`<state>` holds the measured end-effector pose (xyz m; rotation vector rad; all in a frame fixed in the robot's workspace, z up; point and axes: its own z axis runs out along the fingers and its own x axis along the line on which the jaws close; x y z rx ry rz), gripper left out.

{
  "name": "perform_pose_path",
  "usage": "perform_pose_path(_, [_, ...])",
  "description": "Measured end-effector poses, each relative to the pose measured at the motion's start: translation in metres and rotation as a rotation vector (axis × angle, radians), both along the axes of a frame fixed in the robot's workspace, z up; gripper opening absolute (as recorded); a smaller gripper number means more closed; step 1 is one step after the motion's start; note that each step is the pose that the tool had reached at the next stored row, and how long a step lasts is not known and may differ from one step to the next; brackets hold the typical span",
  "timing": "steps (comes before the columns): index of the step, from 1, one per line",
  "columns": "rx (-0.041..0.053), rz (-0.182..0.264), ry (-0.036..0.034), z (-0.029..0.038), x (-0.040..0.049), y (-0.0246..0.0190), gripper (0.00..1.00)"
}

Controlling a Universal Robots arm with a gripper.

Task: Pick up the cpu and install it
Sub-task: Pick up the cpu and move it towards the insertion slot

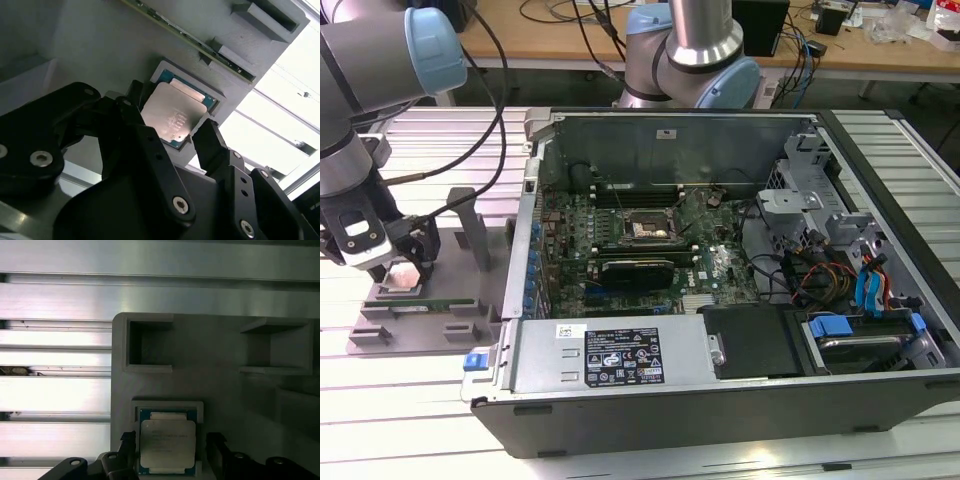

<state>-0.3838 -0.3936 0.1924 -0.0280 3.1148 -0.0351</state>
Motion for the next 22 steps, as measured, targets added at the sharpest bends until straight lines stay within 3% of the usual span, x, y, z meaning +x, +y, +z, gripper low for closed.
perform_pose_path(7, [-0.0005, 0.000, 0.0018, -0.0025, -0.0003, 0.0000, 0.67])
perform_pose_path(8, [-0.0005, 0.000, 0.0010, -0.0026, -0.0003, 0.0000, 0.56])
perform_pose_path(22, [0.0012, 0.000, -0.0001, -0.0013, -0.0011, 0.0000, 0.56])
